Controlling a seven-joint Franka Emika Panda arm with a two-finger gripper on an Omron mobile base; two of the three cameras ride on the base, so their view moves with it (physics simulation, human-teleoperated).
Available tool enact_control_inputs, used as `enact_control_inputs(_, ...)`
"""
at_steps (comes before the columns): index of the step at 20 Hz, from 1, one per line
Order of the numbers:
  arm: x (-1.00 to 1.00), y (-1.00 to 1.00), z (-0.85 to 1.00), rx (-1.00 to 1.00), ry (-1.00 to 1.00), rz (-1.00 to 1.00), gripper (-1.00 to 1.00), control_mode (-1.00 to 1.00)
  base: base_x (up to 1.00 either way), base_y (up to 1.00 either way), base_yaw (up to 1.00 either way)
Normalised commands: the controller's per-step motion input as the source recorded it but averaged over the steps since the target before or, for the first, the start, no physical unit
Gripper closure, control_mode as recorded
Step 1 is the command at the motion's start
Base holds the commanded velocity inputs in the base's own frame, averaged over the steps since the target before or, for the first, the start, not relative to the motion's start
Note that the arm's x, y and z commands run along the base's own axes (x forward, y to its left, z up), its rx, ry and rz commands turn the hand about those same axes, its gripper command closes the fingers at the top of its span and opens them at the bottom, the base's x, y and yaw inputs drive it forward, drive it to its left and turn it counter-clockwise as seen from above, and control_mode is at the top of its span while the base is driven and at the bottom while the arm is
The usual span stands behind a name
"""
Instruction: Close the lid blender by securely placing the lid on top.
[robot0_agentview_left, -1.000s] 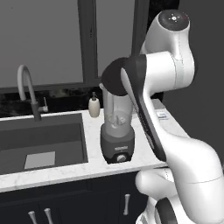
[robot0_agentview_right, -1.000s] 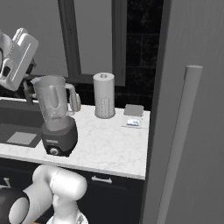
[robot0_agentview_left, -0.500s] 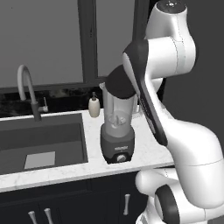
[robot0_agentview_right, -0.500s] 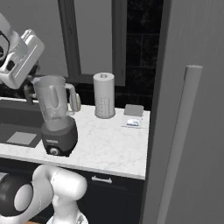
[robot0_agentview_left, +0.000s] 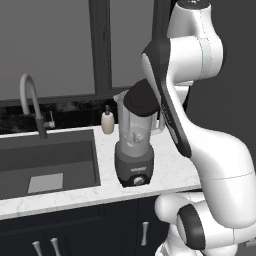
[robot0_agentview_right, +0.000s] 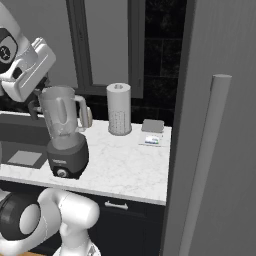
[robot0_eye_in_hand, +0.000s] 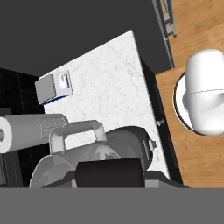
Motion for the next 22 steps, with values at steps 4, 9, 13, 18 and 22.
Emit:
enact_control_inputs(4,0.02,-0.29,0.00,0.03,0.00,0.03,1.00,-1.00,0.00,0.00,0.00)
enact_control_inputs(9,0.21,-0.08,0.00,0.02,0.00,0.00,1.00,-1.00,0.00,0.00,0.00)
enact_control_inputs(13,0.25,0.02,0.00,0.03,-0.02,-0.01,1.00,-1.00,0.00,0.00,0.00)
enact_control_inputs(18,0.27,0.00,0.01,0.05,-0.04,0.00,1.00,-1.00,0.00,0.00,0.00)
enact_control_inputs(22,0.29,0.00,0.01,0.06,-0.04,0.00,1.00,-1.00,0.00,0.00,0.00)
